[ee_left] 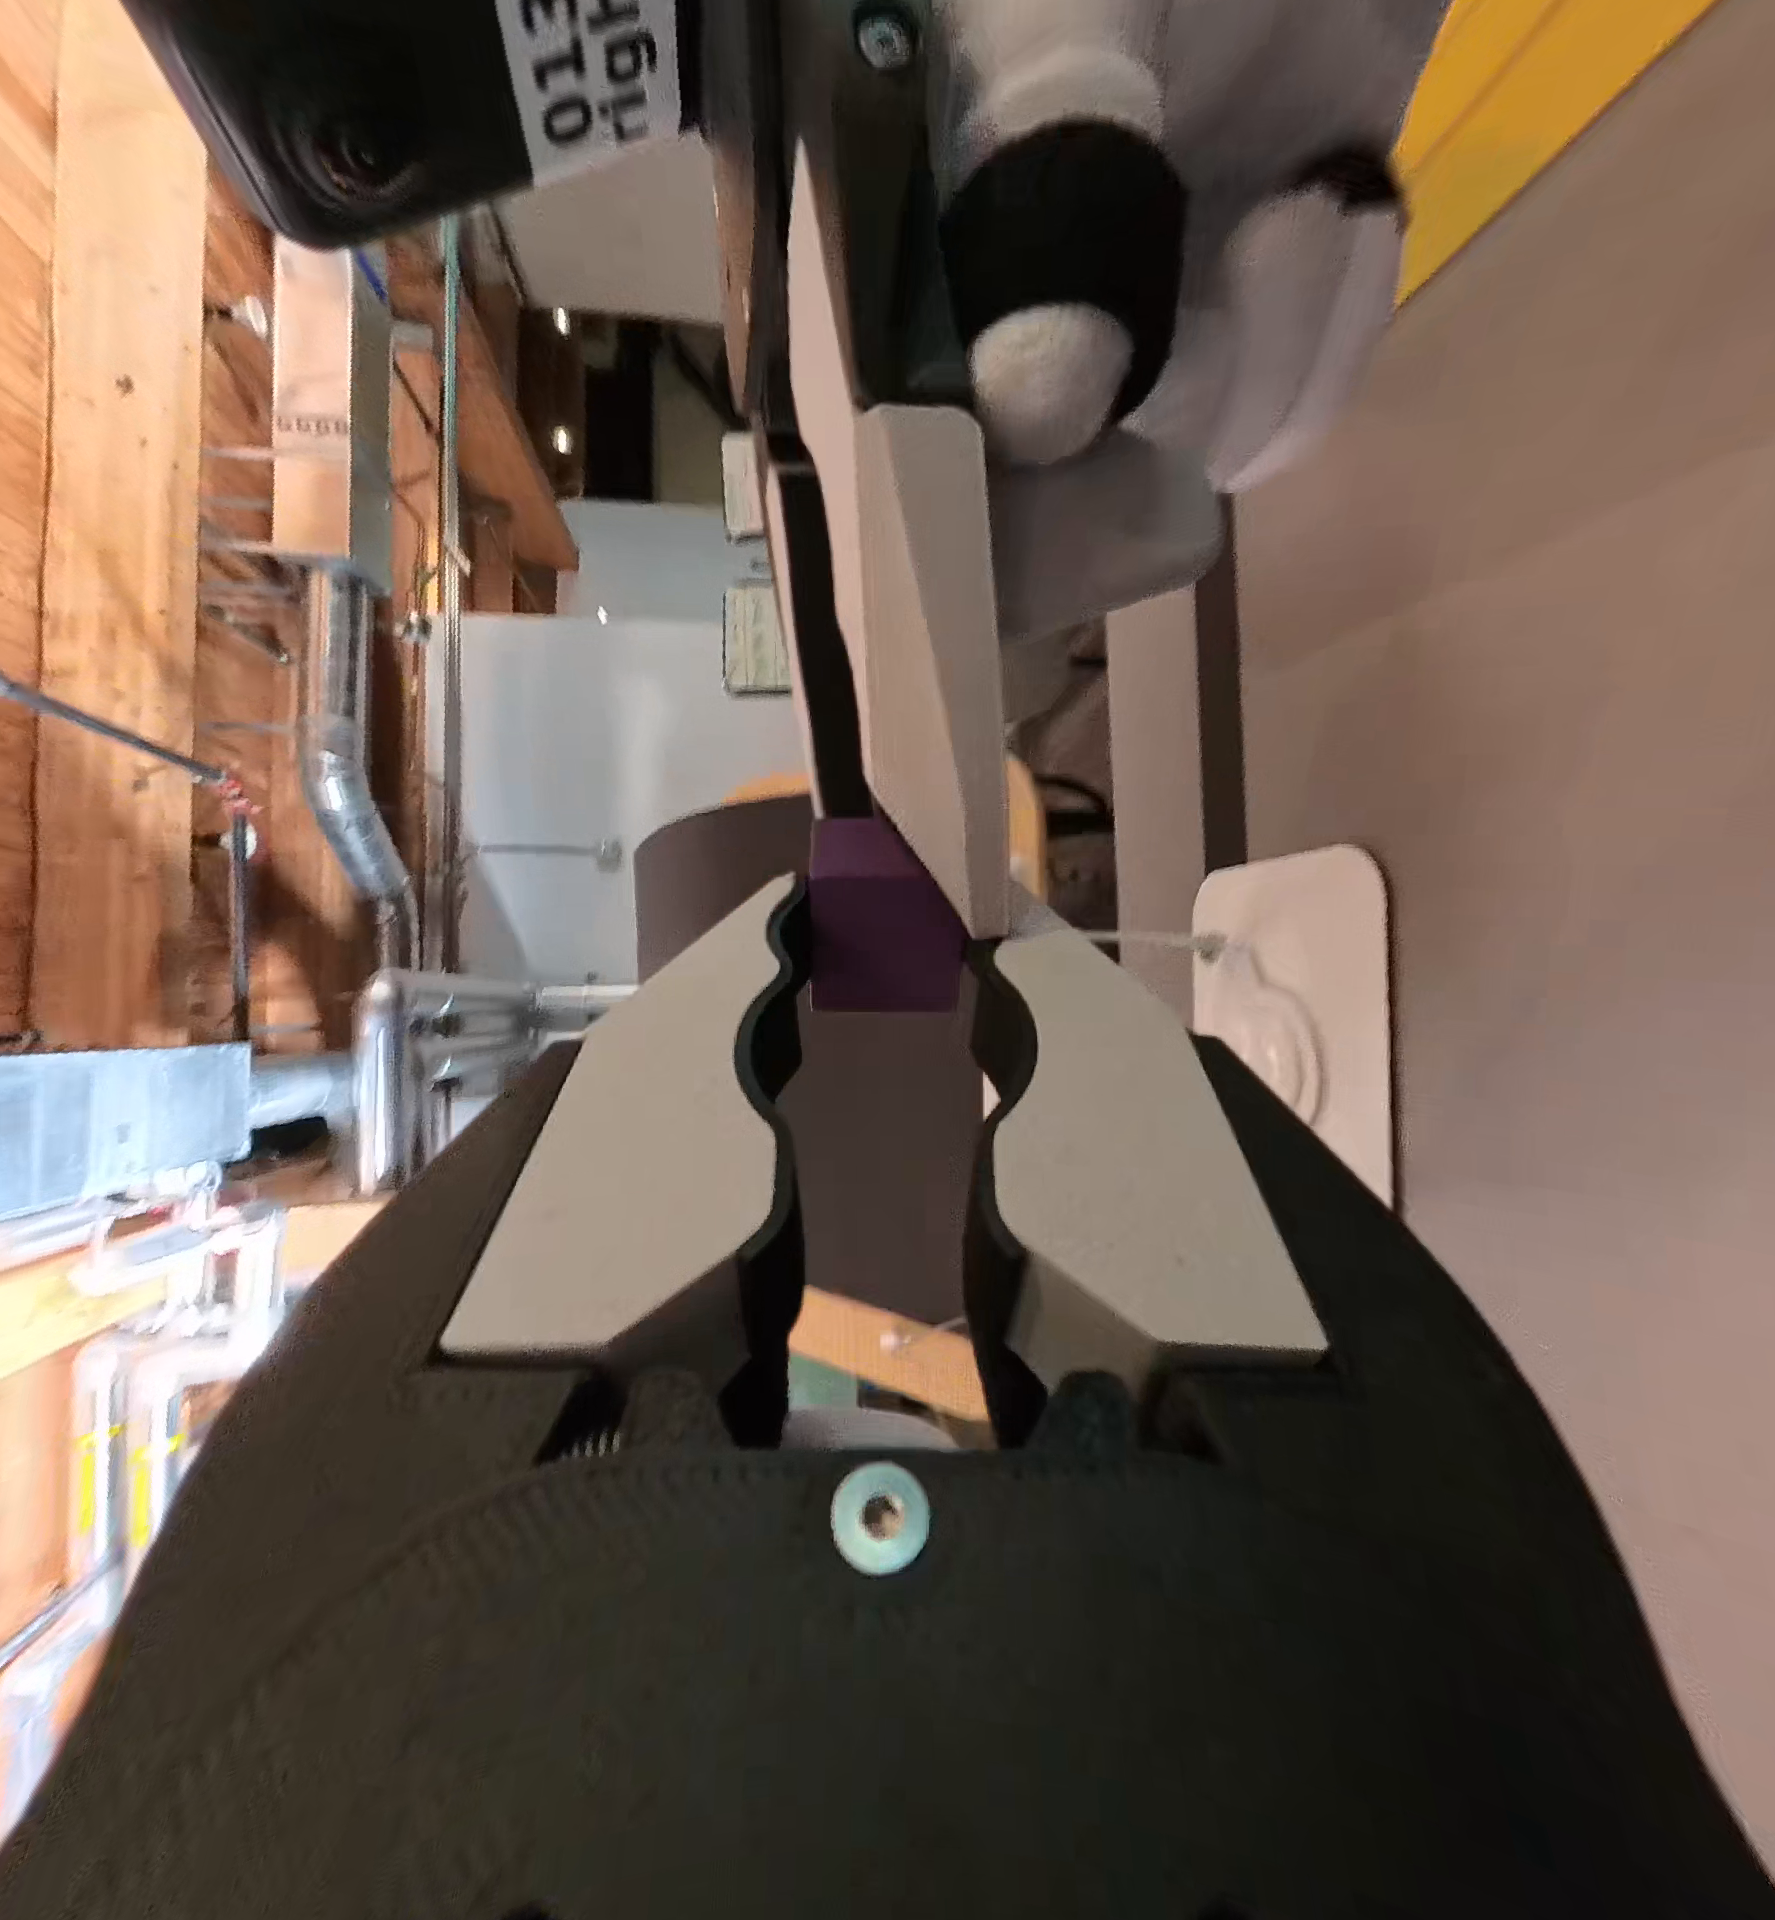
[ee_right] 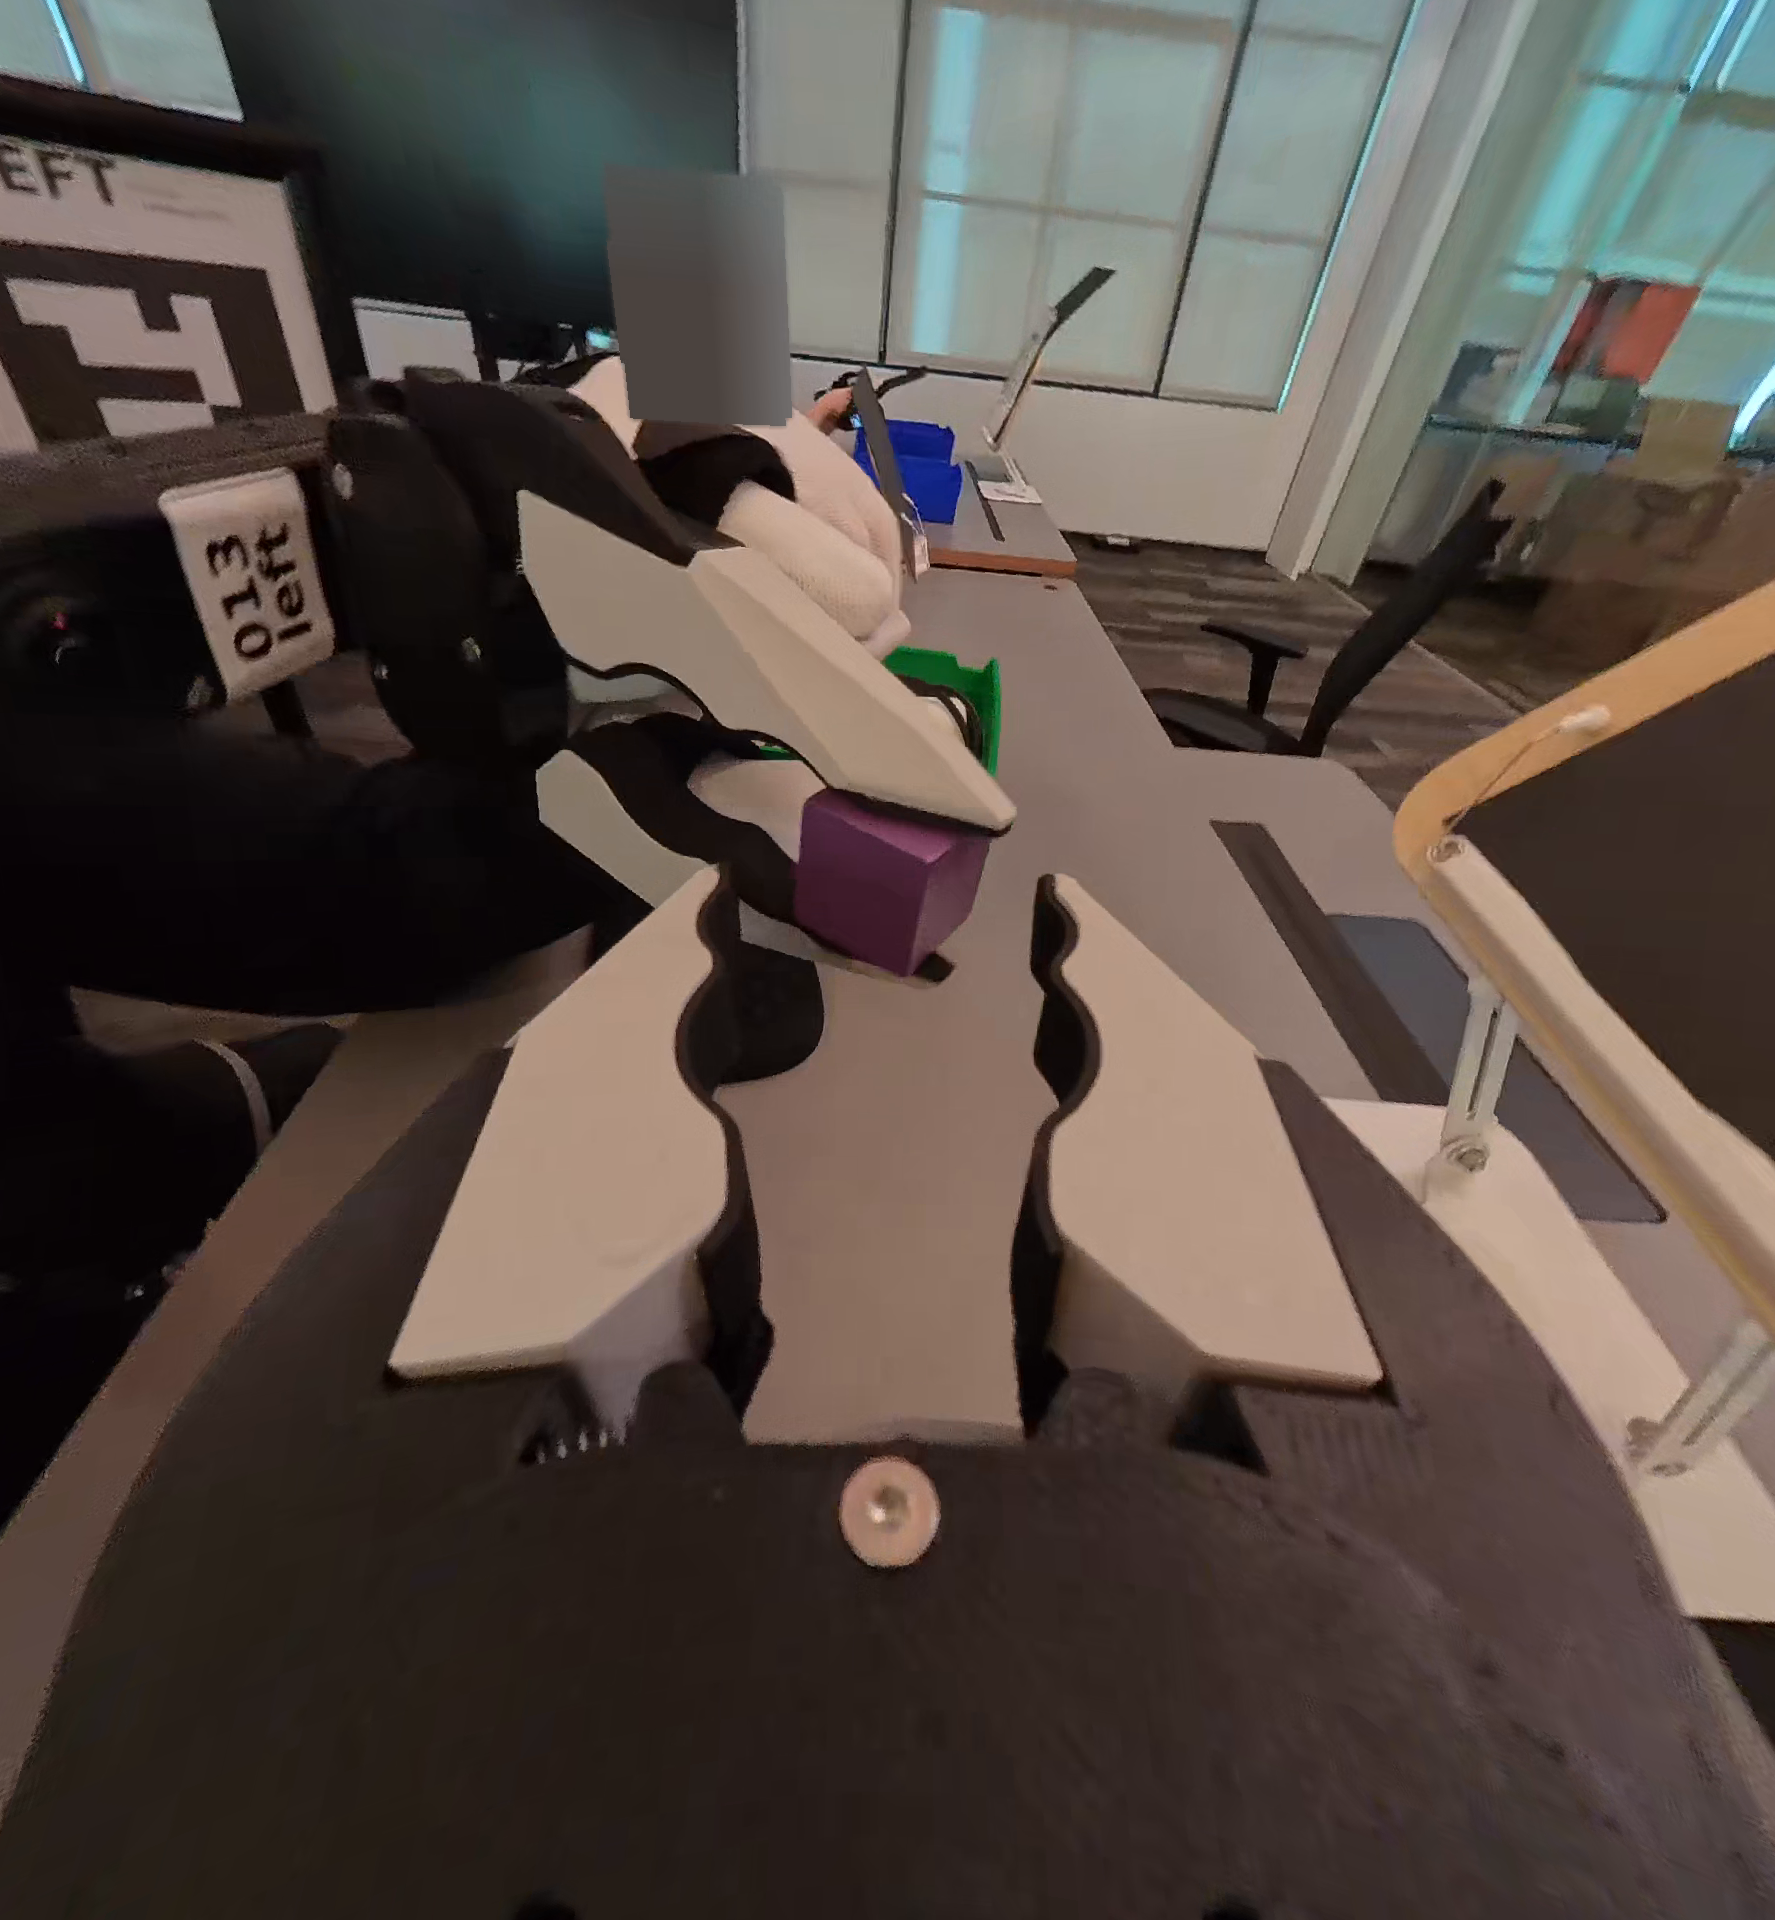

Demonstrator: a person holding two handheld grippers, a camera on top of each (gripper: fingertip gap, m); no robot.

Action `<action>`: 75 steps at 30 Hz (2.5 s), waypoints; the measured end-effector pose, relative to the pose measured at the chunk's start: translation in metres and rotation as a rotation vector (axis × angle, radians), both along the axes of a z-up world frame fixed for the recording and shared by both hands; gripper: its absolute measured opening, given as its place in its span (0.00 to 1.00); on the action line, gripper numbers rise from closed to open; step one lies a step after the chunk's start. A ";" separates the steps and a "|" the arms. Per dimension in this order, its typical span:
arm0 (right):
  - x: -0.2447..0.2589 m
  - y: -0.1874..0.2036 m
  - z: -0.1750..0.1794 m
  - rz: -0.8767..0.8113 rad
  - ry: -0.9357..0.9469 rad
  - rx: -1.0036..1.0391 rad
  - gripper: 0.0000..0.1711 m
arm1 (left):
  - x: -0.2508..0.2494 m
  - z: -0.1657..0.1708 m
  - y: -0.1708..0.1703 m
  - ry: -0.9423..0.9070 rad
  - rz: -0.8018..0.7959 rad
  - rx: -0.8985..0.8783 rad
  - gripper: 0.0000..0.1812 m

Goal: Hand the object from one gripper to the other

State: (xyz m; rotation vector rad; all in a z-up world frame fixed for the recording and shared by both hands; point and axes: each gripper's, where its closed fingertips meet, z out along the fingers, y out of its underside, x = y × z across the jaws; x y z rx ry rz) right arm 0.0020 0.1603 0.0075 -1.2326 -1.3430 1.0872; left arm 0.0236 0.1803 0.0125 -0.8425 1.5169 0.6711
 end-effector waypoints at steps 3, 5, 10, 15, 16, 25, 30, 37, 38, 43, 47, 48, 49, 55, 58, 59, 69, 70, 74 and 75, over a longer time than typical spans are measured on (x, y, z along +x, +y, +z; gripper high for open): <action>-0.002 0.006 -0.001 -0.024 0.002 -0.022 0.28 | -0.004 -0.001 0.008 -0.008 0.031 -0.008 0.14; -0.005 0.010 -0.002 -0.045 0.003 -0.055 0.28 | -0.008 -0.002 0.014 -0.007 0.041 -0.018 0.14; -0.010 0.013 0.002 -0.042 0.063 -0.107 0.26 | -0.012 -0.004 0.020 -0.021 0.027 -0.065 0.15; -0.012 0.020 -0.001 -0.054 0.088 -0.154 0.20 | -0.006 -0.006 0.019 -0.020 0.013 -0.079 0.14; -0.013 0.021 -0.001 -0.060 0.093 -0.151 0.19 | -0.005 -0.007 0.020 -0.016 0.017 -0.076 0.14; -0.020 0.027 -0.006 -0.084 0.110 -0.155 0.20 | -0.006 -0.016 0.024 0.002 0.032 -0.114 0.14; -0.019 0.034 -0.012 -0.116 0.096 -0.143 0.19 | -0.006 -0.022 0.031 0.014 0.051 -0.120 0.14; -0.020 0.041 -0.020 -0.113 0.124 -0.140 0.16 | -0.007 -0.031 0.035 0.030 0.032 -0.138 0.14; -0.020 0.041 -0.021 -0.110 0.128 -0.146 0.16 | -0.007 -0.032 0.035 0.028 0.019 -0.147 0.14; -0.021 0.040 -0.018 -0.099 0.173 -0.136 0.16 | -0.007 -0.030 0.033 0.016 -0.039 -0.165 0.14; -0.021 0.033 -0.011 -0.063 0.214 -0.120 0.16 | -0.006 -0.025 0.026 -0.008 -0.070 -0.165 0.15; -0.020 0.031 -0.009 -0.047 0.236 -0.116 0.16 | -0.005 -0.023 0.024 -0.021 -0.086 -0.164 0.16; -0.018 0.029 -0.006 -0.032 0.258 -0.109 0.16 | -0.003 -0.020 0.022 -0.036 -0.102 -0.162 0.16; -0.016 0.023 0.000 -0.021 0.272 -0.075 0.15 | -0.001 -0.015 0.016 -0.059 -0.126 -0.156 0.16; -0.018 0.019 0.002 -0.010 0.277 -0.068 0.15 | -0.003 -0.013 0.012 -0.064 -0.138 -0.170 0.17; -0.018 0.018 0.002 -0.007 0.281 -0.064 0.15 | -0.003 -0.012 0.011 -0.072 -0.144 -0.179 0.17; -0.017 0.011 0.009 -0.018 0.265 0.010 0.15 | -0.001 -0.006 0.000 -0.132 -0.204 -0.247 0.19; -0.017 0.010 0.010 -0.019 0.268 0.014 0.15 | -0.002 -0.004 0.000 -0.139 -0.209 -0.248 0.20; -0.021 0.005 0.012 -0.016 0.263 0.039 0.15 | -0.001 0.000 -0.004 -0.165 -0.228 -0.257 0.23; -0.021 0.004 0.013 -0.017 0.266 0.042 0.15 | -0.001 0.001 -0.004 -0.169 -0.233 -0.255 0.23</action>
